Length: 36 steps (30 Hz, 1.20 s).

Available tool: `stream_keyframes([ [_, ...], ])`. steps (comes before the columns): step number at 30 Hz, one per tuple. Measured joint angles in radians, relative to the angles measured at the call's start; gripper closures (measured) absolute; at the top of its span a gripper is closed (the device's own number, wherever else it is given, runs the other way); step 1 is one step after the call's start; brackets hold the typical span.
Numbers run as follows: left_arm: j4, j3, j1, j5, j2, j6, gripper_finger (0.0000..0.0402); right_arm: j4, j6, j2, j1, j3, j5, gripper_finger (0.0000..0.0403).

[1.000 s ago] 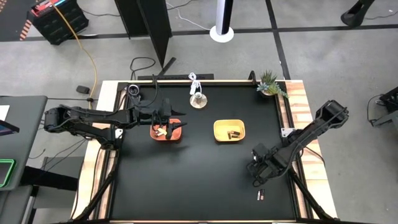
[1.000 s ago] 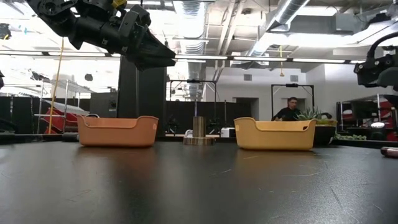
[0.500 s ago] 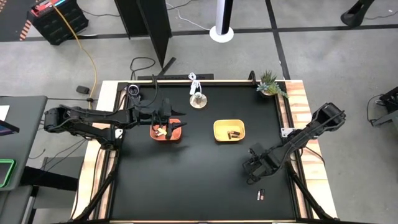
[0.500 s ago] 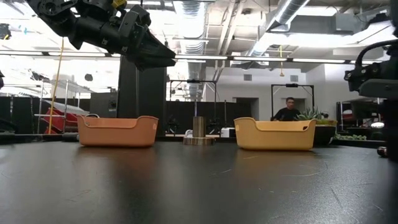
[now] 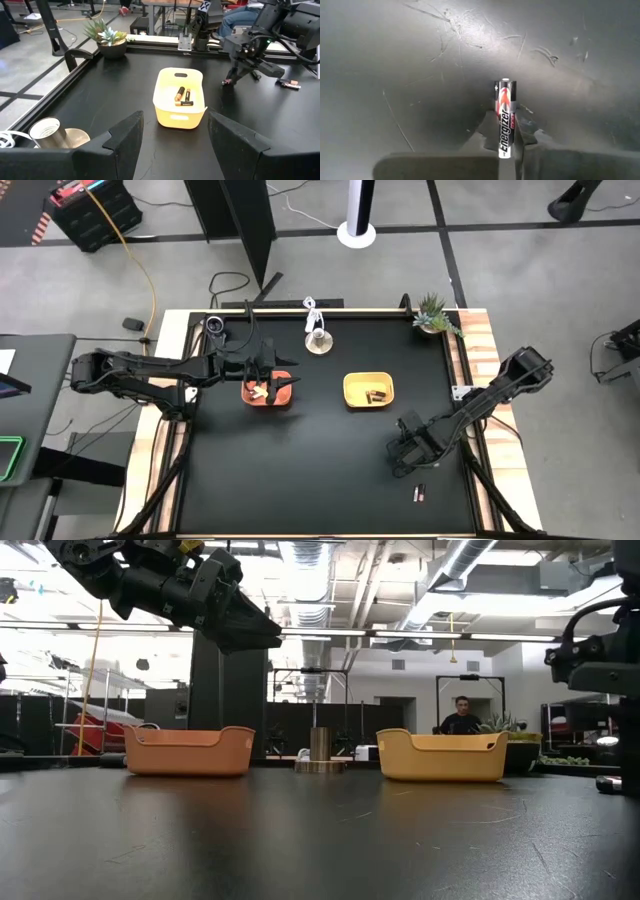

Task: Sort batteries
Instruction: Put the silver battery into the orange bin

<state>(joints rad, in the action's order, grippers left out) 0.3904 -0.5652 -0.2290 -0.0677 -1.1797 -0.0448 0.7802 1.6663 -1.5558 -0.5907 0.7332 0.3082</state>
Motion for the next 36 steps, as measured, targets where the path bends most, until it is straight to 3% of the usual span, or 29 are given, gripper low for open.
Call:
stream_keyframes([
  [9, 0.002, 0.0, 0.0, 0.0, 0.0, 0.006, 0.0184, -0.007, -0.13, -0.006, 0.006, 0.078, 0.094, 0.0393],
  [15, 0.003, 0.0, 0.0, 0.0, 0.006, 0.024, 0.0184, -0.066, -0.372, -0.005, 0.029, 0.164, 0.156, 0.0394],
  [20, 0.018, 0.0, 0.0, -0.033, 0.028, 0.033, 0.0184, -0.284, -0.663, -0.005, 0.14, 0.236, 0.248, 0.0394],
  [27, 0.026, 0.0, 0.0, -0.142, 0.108, 0.054, 0.0184, -0.745, -1.181, -0.104, 0.337, 0.312, 0.22, 0.0394],
  [32, 0.045, 0.0, 0.0, -0.229, 0.202, 0.05, 0.0184, -0.898, -1.384, -0.252, 0.446, 0.421, 0.168, 0.0388],
  [36, 0.041, 0.0, -0.009, -0.248, 0.27, 0.054, 0.0184, -0.948, -1.457, -0.383, 0.513, 0.549, 0.113, 0.0383],
])
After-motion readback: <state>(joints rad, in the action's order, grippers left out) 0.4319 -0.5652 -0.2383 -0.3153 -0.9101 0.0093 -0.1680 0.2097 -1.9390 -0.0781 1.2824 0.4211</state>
